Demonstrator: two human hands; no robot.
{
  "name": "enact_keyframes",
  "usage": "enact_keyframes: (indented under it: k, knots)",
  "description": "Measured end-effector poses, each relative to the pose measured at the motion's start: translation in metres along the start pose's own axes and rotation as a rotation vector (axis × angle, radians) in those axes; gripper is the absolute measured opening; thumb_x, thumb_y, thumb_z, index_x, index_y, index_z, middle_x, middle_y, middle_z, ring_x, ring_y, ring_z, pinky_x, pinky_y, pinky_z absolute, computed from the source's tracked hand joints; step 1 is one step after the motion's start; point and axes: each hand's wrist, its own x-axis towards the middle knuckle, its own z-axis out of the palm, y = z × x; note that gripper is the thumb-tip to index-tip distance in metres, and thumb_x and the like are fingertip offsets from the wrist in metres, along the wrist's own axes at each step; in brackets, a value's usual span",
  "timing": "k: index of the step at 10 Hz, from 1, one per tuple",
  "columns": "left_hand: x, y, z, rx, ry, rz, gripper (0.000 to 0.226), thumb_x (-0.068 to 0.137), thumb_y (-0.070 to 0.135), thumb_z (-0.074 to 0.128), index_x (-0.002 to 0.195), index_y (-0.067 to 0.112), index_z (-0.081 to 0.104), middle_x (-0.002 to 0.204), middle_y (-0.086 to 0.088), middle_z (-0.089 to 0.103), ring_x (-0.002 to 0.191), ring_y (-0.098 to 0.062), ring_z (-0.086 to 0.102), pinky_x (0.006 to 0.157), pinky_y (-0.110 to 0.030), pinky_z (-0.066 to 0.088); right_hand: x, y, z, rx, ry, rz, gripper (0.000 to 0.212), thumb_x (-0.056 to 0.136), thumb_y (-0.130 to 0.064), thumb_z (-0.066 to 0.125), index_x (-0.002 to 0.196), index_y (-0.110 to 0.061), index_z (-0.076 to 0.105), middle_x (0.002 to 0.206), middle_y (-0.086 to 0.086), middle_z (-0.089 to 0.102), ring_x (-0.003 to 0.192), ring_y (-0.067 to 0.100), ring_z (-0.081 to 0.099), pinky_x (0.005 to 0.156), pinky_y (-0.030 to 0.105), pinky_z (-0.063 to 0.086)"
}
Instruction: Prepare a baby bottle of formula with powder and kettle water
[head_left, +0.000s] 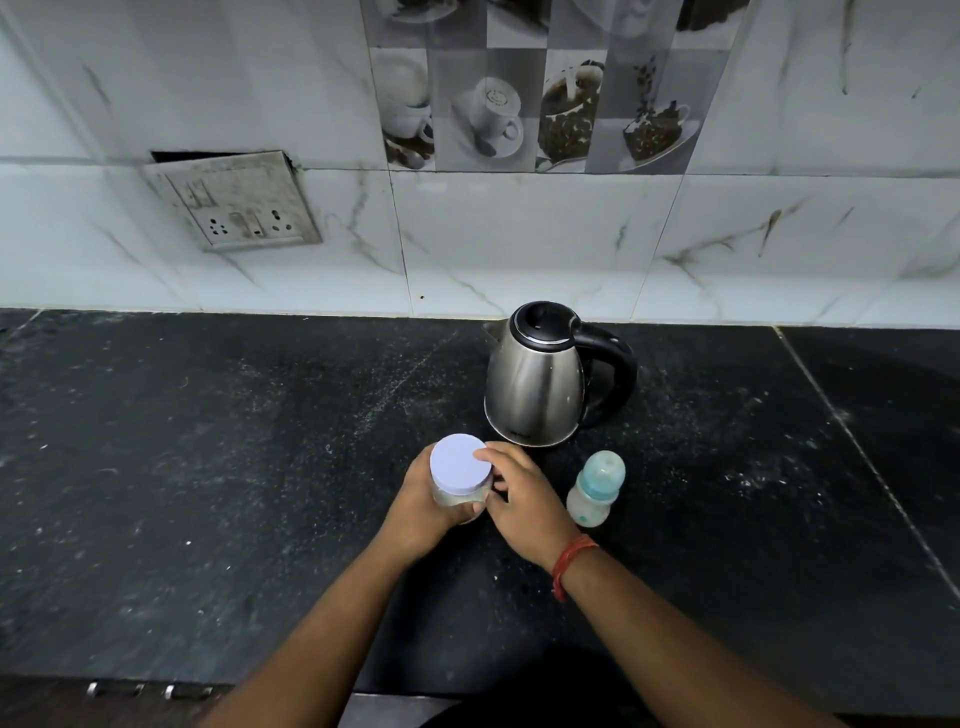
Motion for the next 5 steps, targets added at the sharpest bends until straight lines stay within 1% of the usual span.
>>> enact_keyframes:
  k: [1,2,3,4,5]
  knots:
    - [-0.003,-0.003,-0.002,-0.040,-0.018,-0.026,0.083,0.071,0.000,0.091,0.140,0.018,0.048,0.133,-0.002,0.063,0.121,-0.010,0.062,0.092,-0.019,0.054,-0.004,-0.001,0.001,-0.019,-0.034,-0.007,0.062,0.084,0.006,0.056,0.141,-0.018,0.057,0.149,-0.004,0.044,0.138,0.013,0.042,0.115,0.040,0.040]
    - [-0.007,-0.006,-0.006,-0.024,-0.045,-0.035,0.088,0.071,0.012,0.093,0.142,0.027,0.045,0.138,0.009,0.059,0.126,-0.002,0.058,0.110,-0.030,0.048,-0.005,0.003,0.002,-0.036,-0.051,-0.011,0.065,0.085,0.005,0.056,0.143,-0.024,0.055,0.149,-0.007,0.044,0.138,0.011,0.041,0.115,0.040,0.040]
    - [-0.011,-0.007,-0.008,0.031,-0.084,-0.071,0.099,0.066,0.035,0.093,0.149,0.031,0.039,0.145,0.011,0.053,0.135,-0.008,0.051,0.117,-0.041,0.043,-0.008,0.003,0.000,-0.043,-0.085,-0.012,0.067,0.085,0.002,0.058,0.145,-0.027,0.051,0.151,-0.009,0.041,0.140,0.008,0.038,0.116,0.038,0.038]
    - [-0.010,-0.007,-0.015,0.115,-0.092,-0.091,0.127,0.057,0.066,0.089,0.160,0.036,0.020,0.165,0.006,0.027,0.156,-0.021,0.021,0.127,-0.050,0.024,-0.011,0.003,-0.003,-0.042,-0.074,-0.045,0.068,0.087,-0.008,0.062,0.149,-0.029,0.044,0.162,-0.007,0.027,0.148,0.007,0.026,0.122,0.033,0.029]
    - [-0.011,0.005,-0.023,0.137,-0.073,-0.115,0.137,0.058,0.077,0.073,0.164,0.030,0.001,0.172,0.012,-0.003,0.157,-0.015,-0.020,0.129,-0.048,-0.001,-0.007,-0.001,-0.013,-0.107,0.023,-0.112,0.068,0.089,-0.015,0.065,0.152,-0.026,0.040,0.164,-0.004,0.025,0.151,0.010,0.024,0.124,0.031,0.023]
